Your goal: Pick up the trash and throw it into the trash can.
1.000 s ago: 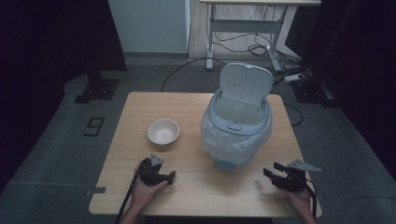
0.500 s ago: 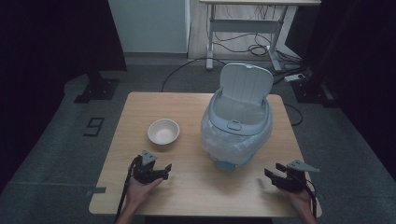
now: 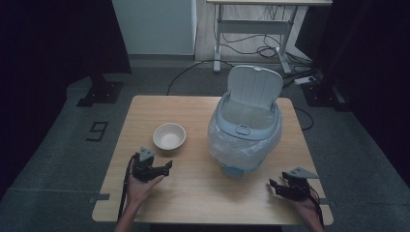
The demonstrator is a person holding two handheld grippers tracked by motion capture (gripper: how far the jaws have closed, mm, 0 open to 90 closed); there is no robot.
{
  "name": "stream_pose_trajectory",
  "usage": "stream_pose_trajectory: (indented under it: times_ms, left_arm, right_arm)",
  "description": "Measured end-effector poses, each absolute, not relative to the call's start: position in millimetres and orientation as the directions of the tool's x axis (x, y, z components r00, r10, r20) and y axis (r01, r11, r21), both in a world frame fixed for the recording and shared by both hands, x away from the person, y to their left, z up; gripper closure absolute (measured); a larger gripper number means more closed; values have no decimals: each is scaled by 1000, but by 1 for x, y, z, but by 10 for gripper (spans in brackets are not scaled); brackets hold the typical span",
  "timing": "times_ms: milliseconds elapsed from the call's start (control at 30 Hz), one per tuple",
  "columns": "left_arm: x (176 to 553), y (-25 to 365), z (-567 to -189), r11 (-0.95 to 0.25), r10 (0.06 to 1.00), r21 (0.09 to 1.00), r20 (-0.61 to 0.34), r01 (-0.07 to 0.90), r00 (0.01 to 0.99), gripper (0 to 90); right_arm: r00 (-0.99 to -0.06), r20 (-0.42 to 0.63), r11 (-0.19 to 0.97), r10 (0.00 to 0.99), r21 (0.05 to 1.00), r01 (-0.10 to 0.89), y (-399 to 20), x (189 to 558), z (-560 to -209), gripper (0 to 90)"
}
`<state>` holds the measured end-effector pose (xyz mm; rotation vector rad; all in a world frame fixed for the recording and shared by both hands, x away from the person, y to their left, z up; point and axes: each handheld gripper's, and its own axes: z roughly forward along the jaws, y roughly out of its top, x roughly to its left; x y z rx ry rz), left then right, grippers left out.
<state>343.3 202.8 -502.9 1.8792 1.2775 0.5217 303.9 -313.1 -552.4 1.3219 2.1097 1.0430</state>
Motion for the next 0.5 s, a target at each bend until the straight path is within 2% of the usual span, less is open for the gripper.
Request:
stream_pose_trajectory:
  times_ms: [267,500]
  left_arm:
    - [369,210,-495,-117,914,782,-157,613,374,147]
    - [387,217,-491,-104,925,774,-156,624,348,155]
  right_arm:
    - [-424,5,272,906,759,591,-312,307,-554,328]
    - [-411,1,267,912,758,595,-312,307,-554,328]
